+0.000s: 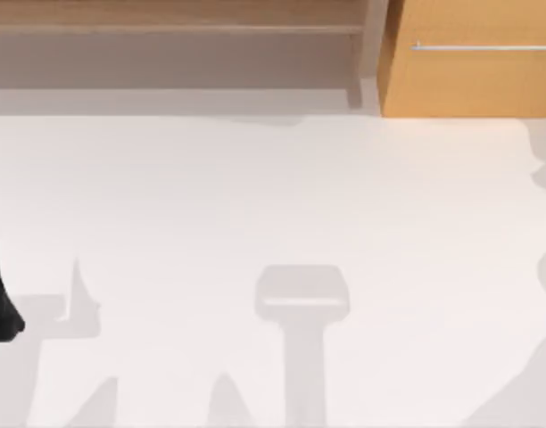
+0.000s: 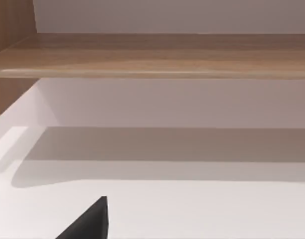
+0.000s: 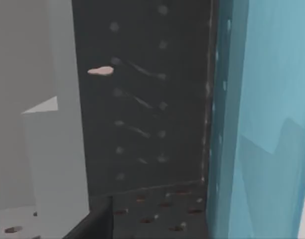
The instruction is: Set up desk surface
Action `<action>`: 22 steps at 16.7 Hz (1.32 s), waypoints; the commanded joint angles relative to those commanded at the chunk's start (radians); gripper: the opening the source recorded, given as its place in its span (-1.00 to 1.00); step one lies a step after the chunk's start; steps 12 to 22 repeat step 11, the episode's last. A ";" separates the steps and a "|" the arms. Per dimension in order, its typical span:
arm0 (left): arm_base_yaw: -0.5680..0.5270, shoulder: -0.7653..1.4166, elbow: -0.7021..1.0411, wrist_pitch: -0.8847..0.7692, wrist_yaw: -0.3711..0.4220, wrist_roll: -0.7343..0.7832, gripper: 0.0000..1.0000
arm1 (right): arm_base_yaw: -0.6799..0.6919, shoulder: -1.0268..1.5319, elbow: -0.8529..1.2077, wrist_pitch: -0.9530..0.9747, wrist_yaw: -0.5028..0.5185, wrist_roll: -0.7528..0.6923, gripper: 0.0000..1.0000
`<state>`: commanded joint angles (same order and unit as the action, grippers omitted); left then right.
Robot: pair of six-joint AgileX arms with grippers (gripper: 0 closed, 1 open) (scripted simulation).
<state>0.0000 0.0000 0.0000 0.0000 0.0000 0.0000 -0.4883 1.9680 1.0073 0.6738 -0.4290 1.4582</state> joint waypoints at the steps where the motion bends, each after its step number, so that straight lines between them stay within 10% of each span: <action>1: 0.000 0.000 0.000 0.000 0.000 0.000 1.00 | -0.002 -0.008 -0.008 0.002 -0.003 -0.001 1.00; 22: 0.000 0.000 0.000 0.000 0.000 0.000 1.00 | -0.065 -0.132 -0.191 0.050 -0.064 -0.021 1.00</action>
